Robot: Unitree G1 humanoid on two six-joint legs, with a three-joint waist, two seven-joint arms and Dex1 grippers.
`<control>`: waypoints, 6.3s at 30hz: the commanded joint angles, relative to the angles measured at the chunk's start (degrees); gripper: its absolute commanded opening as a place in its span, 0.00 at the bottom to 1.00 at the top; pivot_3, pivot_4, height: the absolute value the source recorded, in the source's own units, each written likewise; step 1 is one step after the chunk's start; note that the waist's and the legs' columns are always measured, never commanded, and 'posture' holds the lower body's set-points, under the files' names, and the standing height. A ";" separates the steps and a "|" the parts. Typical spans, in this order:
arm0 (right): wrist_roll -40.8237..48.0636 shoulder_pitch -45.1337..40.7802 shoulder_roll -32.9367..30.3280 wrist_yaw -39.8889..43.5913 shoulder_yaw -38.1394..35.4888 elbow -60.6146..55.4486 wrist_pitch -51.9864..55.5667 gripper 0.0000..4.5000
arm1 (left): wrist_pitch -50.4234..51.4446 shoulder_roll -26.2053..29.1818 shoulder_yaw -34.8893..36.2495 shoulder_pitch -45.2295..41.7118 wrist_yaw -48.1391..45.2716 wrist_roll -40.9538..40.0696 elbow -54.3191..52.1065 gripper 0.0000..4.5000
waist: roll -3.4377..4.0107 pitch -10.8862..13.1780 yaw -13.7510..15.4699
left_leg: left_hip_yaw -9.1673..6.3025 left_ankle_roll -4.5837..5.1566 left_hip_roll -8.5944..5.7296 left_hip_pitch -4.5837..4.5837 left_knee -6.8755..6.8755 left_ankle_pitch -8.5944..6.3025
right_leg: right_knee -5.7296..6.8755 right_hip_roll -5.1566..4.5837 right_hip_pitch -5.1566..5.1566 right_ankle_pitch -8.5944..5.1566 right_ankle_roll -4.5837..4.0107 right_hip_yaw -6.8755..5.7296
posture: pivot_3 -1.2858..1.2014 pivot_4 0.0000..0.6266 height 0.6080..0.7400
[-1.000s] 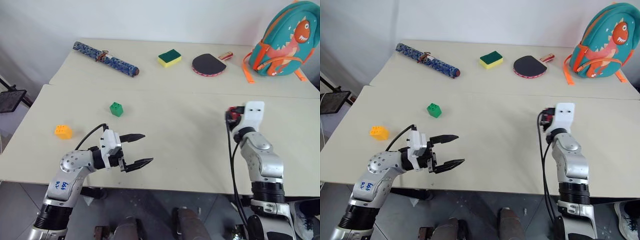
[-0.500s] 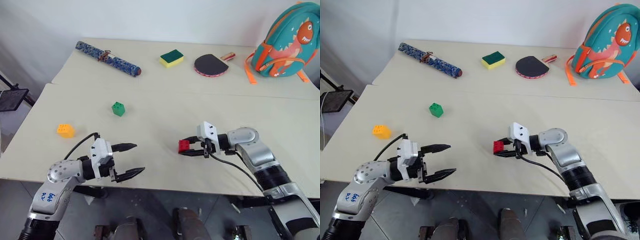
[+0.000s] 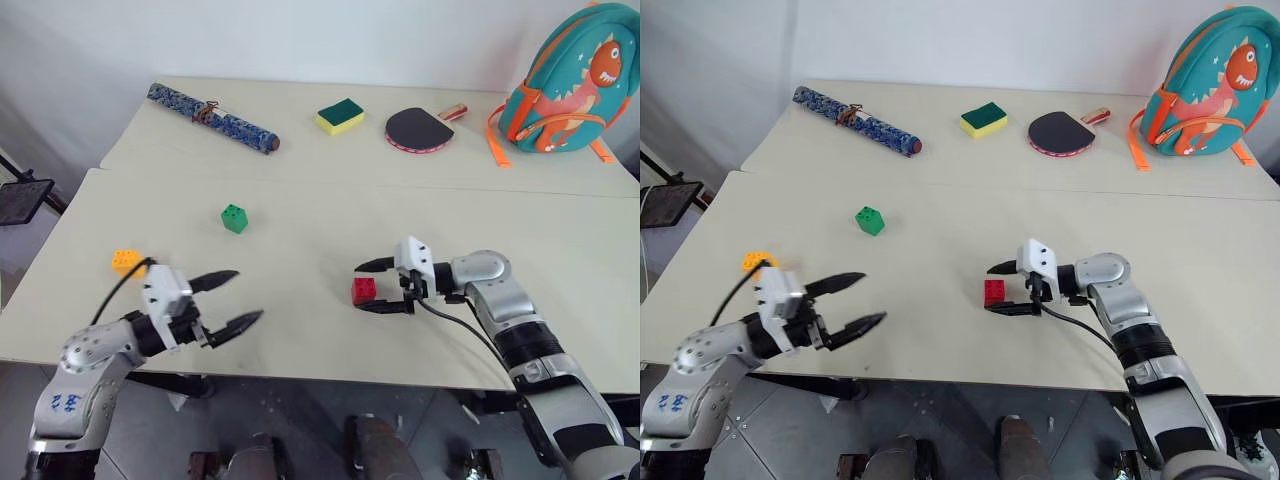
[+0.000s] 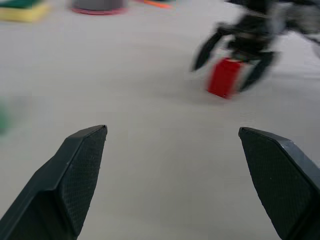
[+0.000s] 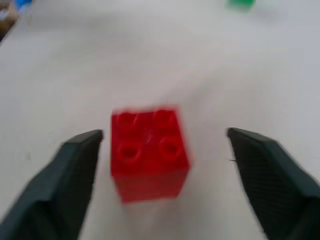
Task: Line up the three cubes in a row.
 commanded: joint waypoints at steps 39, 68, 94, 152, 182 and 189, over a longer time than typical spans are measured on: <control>13.42 30.74 -2.77 -12.09 -17.29 -30.77 -4.31 1.00 | -9.56 -13.01 -8.88 -43.39 22.57 17.18 47.51 0.67 | -0.16 -0.04 1.89 | 0.14 0.08 -0.09 0.07 0.14 -0.02 | -0.48 -0.09 0.57 0.23 0.08 -1.08 | 0.52 0.24 1.00; 13.48 37.65 -5.03 -15.03 -20.26 -35.57 -3.10 1.00 | -27.29 -11.45 -26.90 -50.72 -32.83 17.62 60.96 0.33 | -0.16 -0.04 1.93 | 0.06 0.10 -0.12 0.02 0.19 -0.01 | -0.54 -0.06 0.58 0.23 0.07 -1.04 | 0.52 0.24 1.00; 18.85 22.51 -0.04 -8.72 -7.52 -36.26 5.21 1.00 | -7.54 -14.47 19.09 1.83 18.46 3.96 0.29 0.99 | -0.17 -0.01 2.00 | -0.52 0.21 0.04 0.22 0.22 -0.08 | -0.26 -0.21 0.62 0.24 0.06 -0.91 | 0.52 0.24 1.00; 16.43 33.33 -8.73 -9.70 -16.03 -38.73 6.27 1.00 | -31.44 7.19 -18.50 -39.80 -39.66 13.67 56.39 0.32 | -0.40 -0.19 1.96 | 0.34 0.06 0.05 -0.02 0.13 -0.17 | -0.56 -0.18 0.29 0.34 -0.19 -1.64 | 0.52 0.24 1.00; 18.72 37.59 -12.84 -8.12 -21.33 -40.55 8.52 1.00 | -34.03 6.14 -14.93 -49.33 -43.09 13.51 70.92 0.86 | -0.45 -0.18 1.37 | 0.68 0.14 0.13 -0.07 0.33 -0.22 | -0.17 -0.24 -0.06 0.37 -0.13 -1.54 | 0.52 0.24 1.00; 19.32 25.48 -21.76 1.84 -20.57 -32.34 11.13 1.00 | -23.56 13.43 -7.45 -39.29 -36.36 8.55 51.91 0.86 | -0.34 -0.12 1.82 | 0.77 0.17 0.19 -0.03 0.46 -0.24 | -0.08 -0.23 -0.07 0.37 -0.13 -1.43 | 0.52 0.24 1.00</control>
